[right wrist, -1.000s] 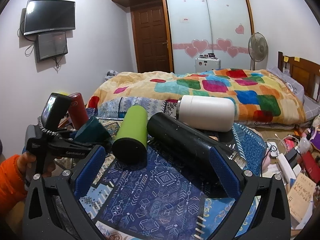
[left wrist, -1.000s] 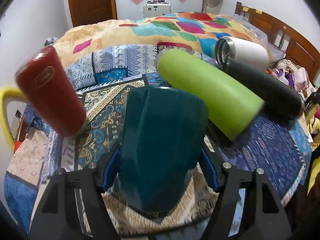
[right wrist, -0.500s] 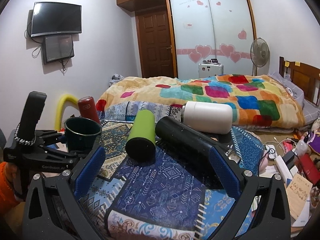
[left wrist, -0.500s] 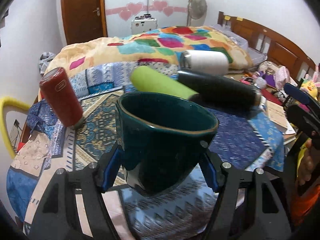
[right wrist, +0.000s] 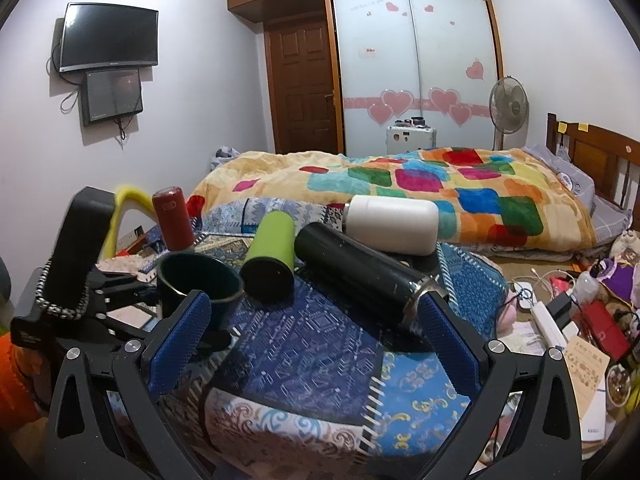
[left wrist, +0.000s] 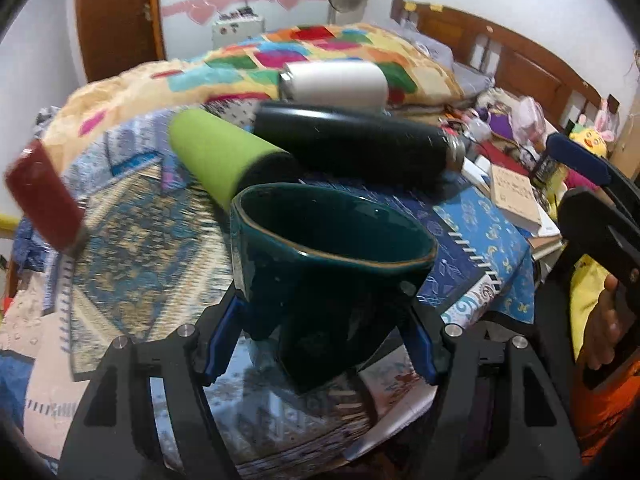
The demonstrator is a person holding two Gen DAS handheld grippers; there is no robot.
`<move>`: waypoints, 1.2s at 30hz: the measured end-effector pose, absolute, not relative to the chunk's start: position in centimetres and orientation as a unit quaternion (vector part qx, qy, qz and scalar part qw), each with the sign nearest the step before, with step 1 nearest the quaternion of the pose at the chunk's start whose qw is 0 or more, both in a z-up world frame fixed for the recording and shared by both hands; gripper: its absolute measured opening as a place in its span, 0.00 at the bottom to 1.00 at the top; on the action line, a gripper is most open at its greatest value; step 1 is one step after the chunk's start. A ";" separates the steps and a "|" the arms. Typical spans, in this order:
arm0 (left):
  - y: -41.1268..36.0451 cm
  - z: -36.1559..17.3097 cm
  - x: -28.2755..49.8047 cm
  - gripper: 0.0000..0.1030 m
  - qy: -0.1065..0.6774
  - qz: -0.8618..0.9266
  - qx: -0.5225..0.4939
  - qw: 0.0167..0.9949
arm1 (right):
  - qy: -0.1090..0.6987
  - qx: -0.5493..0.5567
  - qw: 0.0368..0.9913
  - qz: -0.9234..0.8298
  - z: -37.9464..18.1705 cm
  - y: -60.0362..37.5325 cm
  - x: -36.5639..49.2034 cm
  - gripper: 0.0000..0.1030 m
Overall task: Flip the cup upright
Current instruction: 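Close the left tool on the green mug and lift it, then carry the green mug toward the right tool with the left tool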
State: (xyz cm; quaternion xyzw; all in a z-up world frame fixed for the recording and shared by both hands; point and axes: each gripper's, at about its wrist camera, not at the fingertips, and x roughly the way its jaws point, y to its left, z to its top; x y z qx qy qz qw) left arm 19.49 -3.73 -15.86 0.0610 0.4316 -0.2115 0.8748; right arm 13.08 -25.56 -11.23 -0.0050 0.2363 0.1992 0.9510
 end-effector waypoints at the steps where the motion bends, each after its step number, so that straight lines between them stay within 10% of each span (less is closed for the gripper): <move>1: -4.1 -15.8 19.5 0.69 0.428 -0.210 0.067 0.877 | 0.239 -0.006 0.951 0.197 -11.5 -25.6 13.3 1.00; 21: -5.7 -18.0 20.4 0.69 0.436 -0.216 0.067 0.871 | 0.273 -0.001 0.940 0.202 -13.6 -25.4 14.4 1.00; 25: -5.0 -17.0 19.6 0.90 0.421 -0.212 0.065 0.879 | 0.269 -0.003 0.942 0.202 -13.2 -25.4 14.0 1.00; 36: 2.3 -14.0 18.0 0.91 0.364 -0.133 0.024 0.922 | 0.285 -0.012 0.940 0.186 -14.1 -25.6 15.4 1.00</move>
